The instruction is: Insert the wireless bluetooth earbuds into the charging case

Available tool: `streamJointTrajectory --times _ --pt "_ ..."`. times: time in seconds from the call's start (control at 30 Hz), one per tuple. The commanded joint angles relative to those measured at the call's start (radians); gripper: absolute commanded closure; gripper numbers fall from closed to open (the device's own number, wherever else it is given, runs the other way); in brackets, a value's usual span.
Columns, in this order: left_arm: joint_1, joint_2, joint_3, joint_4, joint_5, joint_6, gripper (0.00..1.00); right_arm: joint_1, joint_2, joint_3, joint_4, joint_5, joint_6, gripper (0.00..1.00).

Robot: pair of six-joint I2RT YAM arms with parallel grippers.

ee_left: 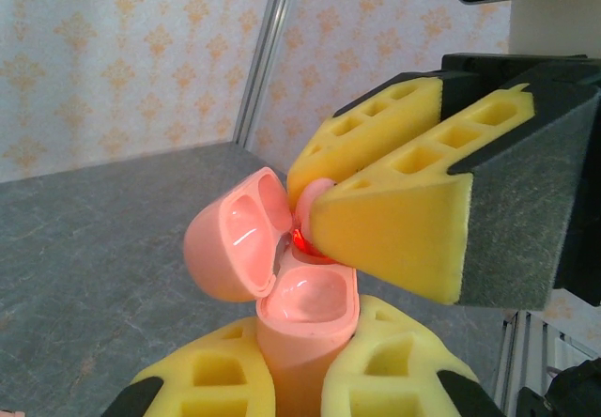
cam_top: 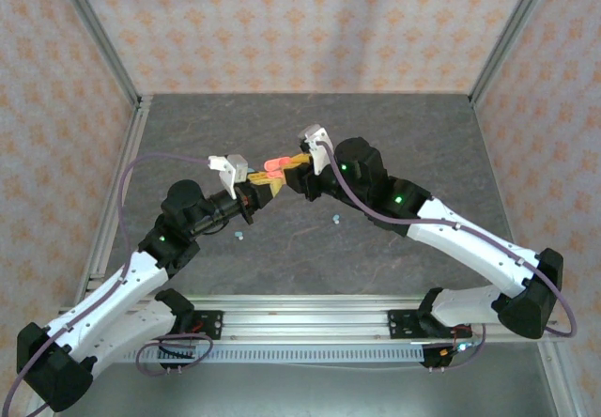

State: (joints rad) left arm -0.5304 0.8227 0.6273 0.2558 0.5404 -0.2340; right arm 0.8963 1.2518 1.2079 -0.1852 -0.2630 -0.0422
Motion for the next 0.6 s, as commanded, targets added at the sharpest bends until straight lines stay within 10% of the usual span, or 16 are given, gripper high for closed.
streamJointTrajectory --times 0.0,0.57 --pt "-0.007 -0.017 0.046 0.034 -0.025 0.006 1.0 0.003 -0.031 -0.018 -0.006 -0.015 0.024 0.68" --pt "-0.008 -0.013 0.044 0.03 -0.026 0.0 1.0 0.003 -0.021 0.047 -0.022 -0.016 0.072 0.5"
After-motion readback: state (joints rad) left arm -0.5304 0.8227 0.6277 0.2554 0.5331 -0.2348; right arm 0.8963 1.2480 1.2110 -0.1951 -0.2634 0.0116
